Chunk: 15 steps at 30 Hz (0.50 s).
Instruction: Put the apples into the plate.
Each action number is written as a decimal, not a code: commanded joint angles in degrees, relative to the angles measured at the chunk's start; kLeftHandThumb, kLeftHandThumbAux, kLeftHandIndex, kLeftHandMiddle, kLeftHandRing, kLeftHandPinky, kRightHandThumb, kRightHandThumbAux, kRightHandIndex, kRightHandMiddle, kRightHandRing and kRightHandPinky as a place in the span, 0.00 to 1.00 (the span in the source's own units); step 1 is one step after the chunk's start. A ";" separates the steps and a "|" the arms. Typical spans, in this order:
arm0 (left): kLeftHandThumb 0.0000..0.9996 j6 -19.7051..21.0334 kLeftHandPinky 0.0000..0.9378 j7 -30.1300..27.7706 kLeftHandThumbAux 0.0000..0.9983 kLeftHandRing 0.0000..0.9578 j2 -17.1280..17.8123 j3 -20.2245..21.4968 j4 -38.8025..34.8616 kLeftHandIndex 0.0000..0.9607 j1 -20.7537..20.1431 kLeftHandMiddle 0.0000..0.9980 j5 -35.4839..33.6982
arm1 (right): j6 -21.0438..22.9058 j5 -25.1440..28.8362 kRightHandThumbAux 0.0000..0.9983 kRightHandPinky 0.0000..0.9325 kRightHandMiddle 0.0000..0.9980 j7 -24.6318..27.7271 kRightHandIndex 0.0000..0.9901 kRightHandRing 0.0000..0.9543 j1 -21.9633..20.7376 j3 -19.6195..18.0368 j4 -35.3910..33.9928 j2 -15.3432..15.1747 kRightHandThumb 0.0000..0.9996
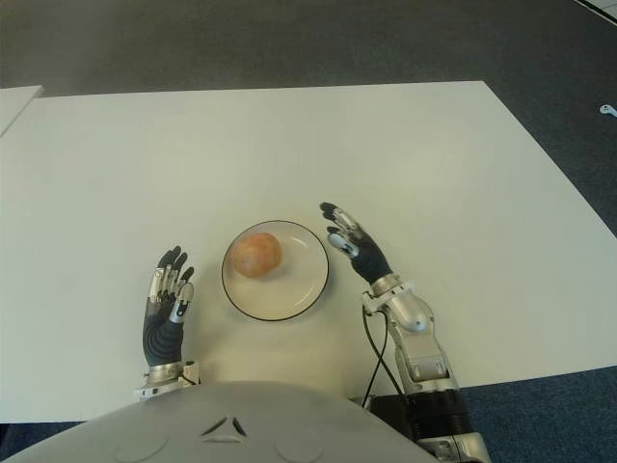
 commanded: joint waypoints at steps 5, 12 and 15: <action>0.11 1.45 0.04 -1.17 0.53 0.00 -0.10 0.74 4.14 0.01 1.37 0.02 -1.22 | 5.16 11.40 0.32 0.00 0.01 -2.07 0.02 0.00 4.12 -5.79 2.28 8.25 0.06; 0.13 2.12 0.04 -1.76 0.53 0.00 -1.64 0.49 4.77 0.01 0.41 0.02 -2.58 | 3.17 9.25 0.34 0.00 0.01 -4.67 0.02 0.00 5.08 -6.40 2.24 11.04 0.06; 0.13 1.13 0.03 -1.84 0.53 0.00 -0.95 1.05 4.88 0.01 0.59 0.02 -2.29 | 2.98 10.06 0.34 0.00 0.02 -4.66 0.03 0.00 4.94 -7.19 3.07 11.93 0.07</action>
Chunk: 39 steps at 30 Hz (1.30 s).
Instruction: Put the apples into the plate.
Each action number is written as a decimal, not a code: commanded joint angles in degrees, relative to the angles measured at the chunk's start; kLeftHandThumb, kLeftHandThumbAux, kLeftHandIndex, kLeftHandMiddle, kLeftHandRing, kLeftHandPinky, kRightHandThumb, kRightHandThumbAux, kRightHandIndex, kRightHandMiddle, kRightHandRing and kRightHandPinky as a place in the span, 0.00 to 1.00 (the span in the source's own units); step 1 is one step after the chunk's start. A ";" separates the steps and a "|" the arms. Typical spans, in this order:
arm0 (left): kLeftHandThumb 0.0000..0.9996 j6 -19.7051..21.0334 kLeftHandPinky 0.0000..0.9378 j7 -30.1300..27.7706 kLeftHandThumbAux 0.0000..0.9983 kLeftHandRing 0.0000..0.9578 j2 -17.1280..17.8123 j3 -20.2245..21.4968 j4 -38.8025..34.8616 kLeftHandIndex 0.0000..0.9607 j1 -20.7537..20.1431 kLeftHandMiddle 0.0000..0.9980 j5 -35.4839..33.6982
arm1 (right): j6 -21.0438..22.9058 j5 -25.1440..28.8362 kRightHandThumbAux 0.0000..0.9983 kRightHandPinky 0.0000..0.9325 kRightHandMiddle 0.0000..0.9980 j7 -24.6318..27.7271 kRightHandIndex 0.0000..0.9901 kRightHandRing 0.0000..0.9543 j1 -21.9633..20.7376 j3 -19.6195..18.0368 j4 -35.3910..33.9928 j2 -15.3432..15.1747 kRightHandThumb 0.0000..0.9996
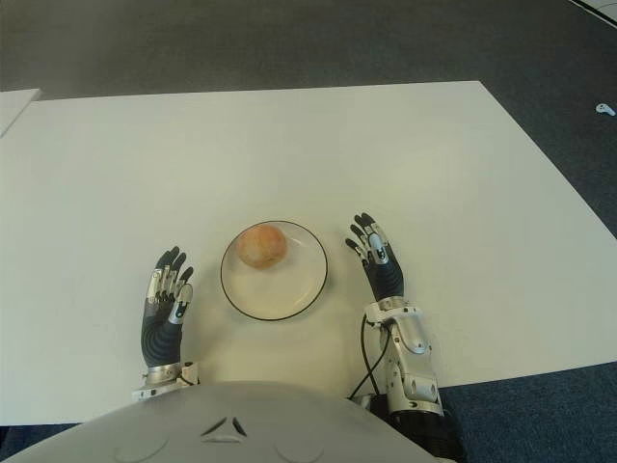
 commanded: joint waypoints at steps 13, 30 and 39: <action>0.13 2.63 0.02 -0.60 0.51 0.00 0.04 1.72 2.95 0.03 1.17 0.02 -0.73 | -3.05 -1.27 0.35 0.00 0.03 -0.50 0.04 0.00 1.12 -1.01 4.06 4.22 0.05; 0.12 4.45 0.03 -1.58 0.53 0.01 -2.18 -0.88 0.27 0.03 1.53 0.03 -3.68 | -10.93 -8.89 0.39 0.01 0.03 -1.15 0.04 0.00 0.85 1.30 12.41 3.51 0.08; 0.12 4.65 0.03 -1.99 0.54 0.02 -2.03 -0.13 2.49 0.05 0.03 0.06 -4.34 | -13.76 -9.20 0.40 0.01 0.04 -0.05 0.06 0.00 -0.33 1.09 16.09 2.58 0.08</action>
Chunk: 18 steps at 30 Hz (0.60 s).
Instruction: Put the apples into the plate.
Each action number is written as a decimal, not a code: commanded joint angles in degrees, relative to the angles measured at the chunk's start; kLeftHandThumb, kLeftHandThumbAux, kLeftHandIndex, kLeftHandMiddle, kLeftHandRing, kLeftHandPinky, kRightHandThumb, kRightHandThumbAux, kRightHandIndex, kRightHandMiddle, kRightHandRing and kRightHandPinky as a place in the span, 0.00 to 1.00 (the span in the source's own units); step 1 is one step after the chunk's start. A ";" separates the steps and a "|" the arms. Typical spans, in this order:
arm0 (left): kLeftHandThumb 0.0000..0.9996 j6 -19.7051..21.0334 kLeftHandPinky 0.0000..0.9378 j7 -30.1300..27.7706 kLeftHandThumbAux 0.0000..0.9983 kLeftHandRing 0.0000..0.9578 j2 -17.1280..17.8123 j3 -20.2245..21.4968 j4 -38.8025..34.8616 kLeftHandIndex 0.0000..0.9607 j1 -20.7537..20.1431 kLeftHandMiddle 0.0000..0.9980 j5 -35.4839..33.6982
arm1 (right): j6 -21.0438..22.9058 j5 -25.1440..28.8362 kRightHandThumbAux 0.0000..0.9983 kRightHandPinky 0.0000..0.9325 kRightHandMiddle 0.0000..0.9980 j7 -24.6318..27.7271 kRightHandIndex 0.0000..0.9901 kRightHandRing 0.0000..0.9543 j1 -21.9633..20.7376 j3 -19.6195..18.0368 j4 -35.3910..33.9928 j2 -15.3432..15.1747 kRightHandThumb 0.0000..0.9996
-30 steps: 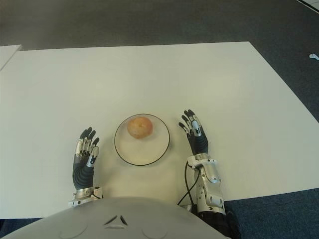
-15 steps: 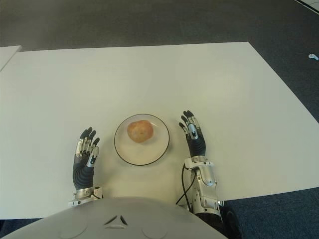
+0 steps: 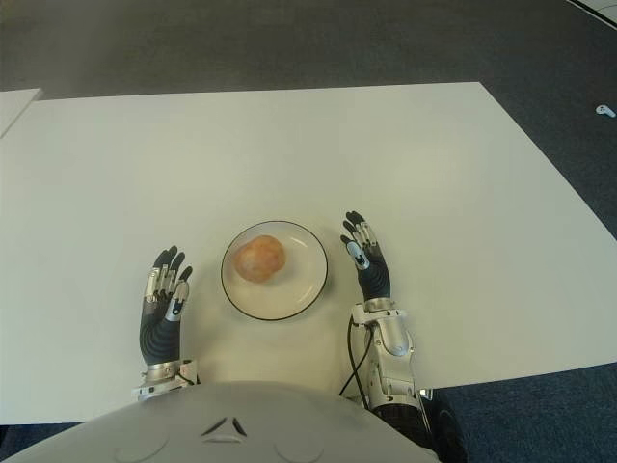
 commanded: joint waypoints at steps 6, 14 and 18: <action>0.10 3.77 0.00 0.71 0.55 0.01 -1.75 0.35 2.90 0.03 0.65 0.04 1.34 | 0.87 0.11 0.40 0.01 0.05 1.23 0.06 0.01 1.30 -0.16 5.62 -0.64 0.09; 0.09 4.26 0.01 1.12 0.55 0.00 -1.86 0.90 2.51 0.03 0.41 0.03 2.49 | 1.04 1.33 0.43 0.02 0.05 2.09 0.06 0.01 1.17 -0.50 5.35 -0.59 0.09; 0.09 3.90 0.01 1.01 0.55 0.00 -2.49 0.79 2.17 0.03 0.50 0.03 1.77 | 1.25 1.67 0.43 0.03 0.06 2.45 0.07 0.02 1.14 -0.59 5.26 -0.80 0.10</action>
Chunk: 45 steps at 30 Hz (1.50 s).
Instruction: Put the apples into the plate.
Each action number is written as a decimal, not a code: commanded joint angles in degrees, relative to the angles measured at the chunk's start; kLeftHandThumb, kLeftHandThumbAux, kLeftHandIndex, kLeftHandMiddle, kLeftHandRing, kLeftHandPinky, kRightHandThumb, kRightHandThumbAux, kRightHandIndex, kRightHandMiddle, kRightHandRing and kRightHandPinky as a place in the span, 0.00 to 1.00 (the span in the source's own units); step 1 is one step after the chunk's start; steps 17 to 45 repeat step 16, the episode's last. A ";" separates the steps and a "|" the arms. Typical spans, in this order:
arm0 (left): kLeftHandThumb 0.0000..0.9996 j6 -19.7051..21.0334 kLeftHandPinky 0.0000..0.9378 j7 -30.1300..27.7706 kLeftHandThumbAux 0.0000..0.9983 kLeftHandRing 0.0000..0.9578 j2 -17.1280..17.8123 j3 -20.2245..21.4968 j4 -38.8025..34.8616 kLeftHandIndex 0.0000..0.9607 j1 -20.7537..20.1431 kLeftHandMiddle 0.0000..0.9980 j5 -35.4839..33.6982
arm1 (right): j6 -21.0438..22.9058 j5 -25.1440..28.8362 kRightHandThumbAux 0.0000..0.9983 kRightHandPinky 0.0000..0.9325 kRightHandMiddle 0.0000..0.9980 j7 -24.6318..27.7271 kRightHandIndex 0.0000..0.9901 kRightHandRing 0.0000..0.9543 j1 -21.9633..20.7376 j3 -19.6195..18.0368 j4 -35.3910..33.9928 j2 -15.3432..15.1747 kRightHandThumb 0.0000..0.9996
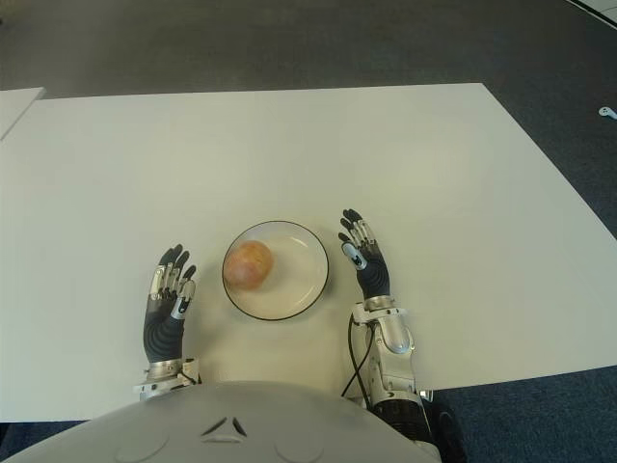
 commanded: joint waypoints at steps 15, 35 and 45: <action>0.13 0.70 0.03 0.51 0.54 0.01 -2.94 0.24 3.60 0.03 0.07 0.04 -1.29 | 3.05 0.36 0.43 0.03 0.06 0.68 0.07 0.02 1.63 -0.59 3.80 -0.69 0.10; 0.13 0.62 0.03 0.27 0.54 0.01 -2.87 0.15 3.54 0.03 0.05 0.04 -1.67 | 3.04 0.33 0.43 0.03 0.06 0.65 0.07 0.02 1.64 -0.58 3.74 -0.70 0.10; 0.13 0.62 0.03 0.27 0.54 0.01 -2.87 0.15 3.54 0.03 0.05 0.04 -1.67 | 3.04 0.33 0.43 0.03 0.06 0.65 0.07 0.02 1.64 -0.58 3.74 -0.70 0.10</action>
